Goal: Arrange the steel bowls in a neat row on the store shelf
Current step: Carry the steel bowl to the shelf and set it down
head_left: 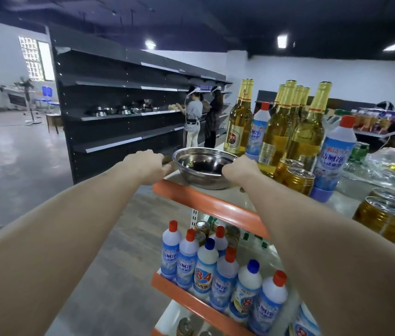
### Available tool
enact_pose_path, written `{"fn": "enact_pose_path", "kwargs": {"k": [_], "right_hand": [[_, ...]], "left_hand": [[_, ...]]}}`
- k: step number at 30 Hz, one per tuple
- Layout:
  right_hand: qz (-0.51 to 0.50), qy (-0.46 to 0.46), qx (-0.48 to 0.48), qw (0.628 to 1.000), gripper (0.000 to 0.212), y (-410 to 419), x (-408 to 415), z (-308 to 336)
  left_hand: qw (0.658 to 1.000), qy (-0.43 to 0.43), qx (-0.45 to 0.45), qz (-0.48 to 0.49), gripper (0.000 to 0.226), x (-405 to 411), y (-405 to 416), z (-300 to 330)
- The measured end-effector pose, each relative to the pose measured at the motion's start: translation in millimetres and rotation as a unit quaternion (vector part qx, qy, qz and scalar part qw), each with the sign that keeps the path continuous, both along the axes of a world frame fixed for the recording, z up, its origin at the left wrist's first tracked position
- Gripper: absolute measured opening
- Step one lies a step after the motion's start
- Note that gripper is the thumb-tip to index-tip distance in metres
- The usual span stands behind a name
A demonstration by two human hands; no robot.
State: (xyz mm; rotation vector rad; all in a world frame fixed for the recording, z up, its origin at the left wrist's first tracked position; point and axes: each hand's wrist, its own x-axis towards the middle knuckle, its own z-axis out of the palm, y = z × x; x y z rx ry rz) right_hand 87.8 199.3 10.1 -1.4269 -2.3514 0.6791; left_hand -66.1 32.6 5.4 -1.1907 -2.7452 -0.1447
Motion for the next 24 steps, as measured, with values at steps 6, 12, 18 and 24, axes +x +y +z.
{"fn": "enact_pose_path", "kwargs": {"k": [6,12,18,24], "right_hand": [[0.026,0.009,-0.050,0.998,0.039,1.6,-11.7,4.9],[0.067,0.042,-0.060,0.995,0.026,5.6,-26.3,5.4],[0.109,0.051,0.008,0.993,0.031,-8.5,-51.0,13.6],[0.155,0.170,-0.068,0.971,0.035,-49.0,-99.5,10.6]], "left_hand": [[0.999,0.019,-0.026,0.022,0.054,-8.5,6.1,4.9],[0.999,0.030,-0.019,0.039,0.052,-15.2,-0.1,11.1],[0.993,0.038,-0.039,0.101,0.055,-26.3,-31.1,13.8],[0.985,0.027,-0.051,0.162,0.054,-32.3,-84.0,1.7]]}}
